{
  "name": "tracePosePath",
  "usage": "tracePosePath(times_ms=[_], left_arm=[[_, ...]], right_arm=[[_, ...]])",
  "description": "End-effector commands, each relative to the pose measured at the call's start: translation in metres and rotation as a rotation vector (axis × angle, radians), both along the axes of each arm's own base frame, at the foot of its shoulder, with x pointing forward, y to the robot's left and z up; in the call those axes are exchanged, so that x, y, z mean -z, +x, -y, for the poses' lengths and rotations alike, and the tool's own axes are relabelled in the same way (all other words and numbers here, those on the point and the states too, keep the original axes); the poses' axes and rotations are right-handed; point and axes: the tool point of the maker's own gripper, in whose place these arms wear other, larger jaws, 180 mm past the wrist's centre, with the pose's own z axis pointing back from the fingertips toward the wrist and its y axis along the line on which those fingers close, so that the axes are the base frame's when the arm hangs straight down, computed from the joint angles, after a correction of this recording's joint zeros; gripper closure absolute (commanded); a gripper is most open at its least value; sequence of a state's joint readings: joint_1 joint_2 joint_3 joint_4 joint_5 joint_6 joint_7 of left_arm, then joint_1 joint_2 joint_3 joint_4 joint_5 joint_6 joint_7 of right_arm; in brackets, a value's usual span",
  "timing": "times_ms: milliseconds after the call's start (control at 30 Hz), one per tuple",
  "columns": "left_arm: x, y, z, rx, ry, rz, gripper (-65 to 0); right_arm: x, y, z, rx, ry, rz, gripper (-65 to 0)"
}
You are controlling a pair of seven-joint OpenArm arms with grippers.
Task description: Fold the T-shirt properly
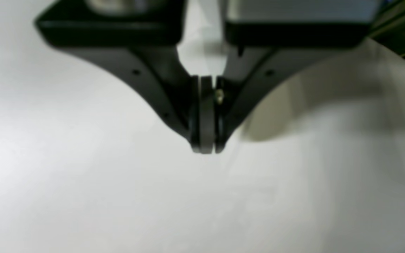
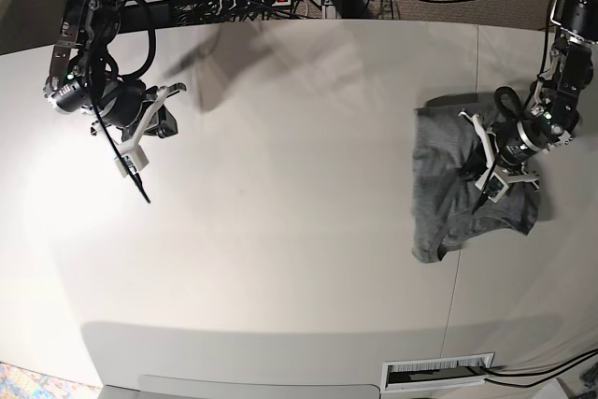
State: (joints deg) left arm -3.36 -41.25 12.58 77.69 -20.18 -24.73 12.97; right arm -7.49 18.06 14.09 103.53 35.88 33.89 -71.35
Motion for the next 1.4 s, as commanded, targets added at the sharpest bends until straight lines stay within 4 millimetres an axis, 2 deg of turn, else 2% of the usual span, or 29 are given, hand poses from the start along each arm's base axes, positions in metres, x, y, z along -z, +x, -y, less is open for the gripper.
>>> tracePosePath(times_ms=[0, 167, 400, 533, 733, 867, 1000, 1200, 1367], left_arm=[[-0.004, 0.002, -0.016, -0.006, 0.052, -0.002, 0.0], [-0.007, 0.002, -0.025, -0.007, 0.075, -0.001, 0.0], [-0.019, 0.002, -0.025, 0.017, 0.116, -0.004, 0.0], [-0.049, 0.004, -0.012, 0.016, 0.081, 0.004, 0.0], [-0.105, 0.001, 0.030, 0.084, 0.081, 0.089, 0.0], [-0.124, -0.020, 0.059, 0.130, 0.089, 0.136, 0.0], [-0.116, -0.054, 0.074, 0.150, 0.106, 0.122, 0.0], [-0.099, -0.097, 0.075, 0.103, 0.160, 0.089, 0.0], [-0.088, -0.136, 0.076, 0.063, 0.191, 0.038, 0.0]], right_arm=[[-0.013, 0.009, 0.002, -0.003, -0.003, 0.049, 0.0], [-0.013, 0.009, 0.002, -0.003, -0.002, 0.049, 0.0], [-0.013, 0.009, 0.002, -0.003, -0.003, 0.050, 0.0], [-0.013, 0.009, 0.002, -0.003, -0.002, 0.050, 0.0], [-0.011, 0.007, 0.001, -0.006, 0.000, 0.036, 0.0], [-0.007, -0.005, -0.007, -0.027, 0.048, -0.016, 0.0], [0.003, -0.022, -0.008, -0.030, 0.050, -0.060, 0.0], [-0.004, -0.047, -0.014, -0.052, 0.026, -0.038, 0.0], [-0.006, -0.081, -0.010, -0.050, -0.017, -0.056, 0.0]])
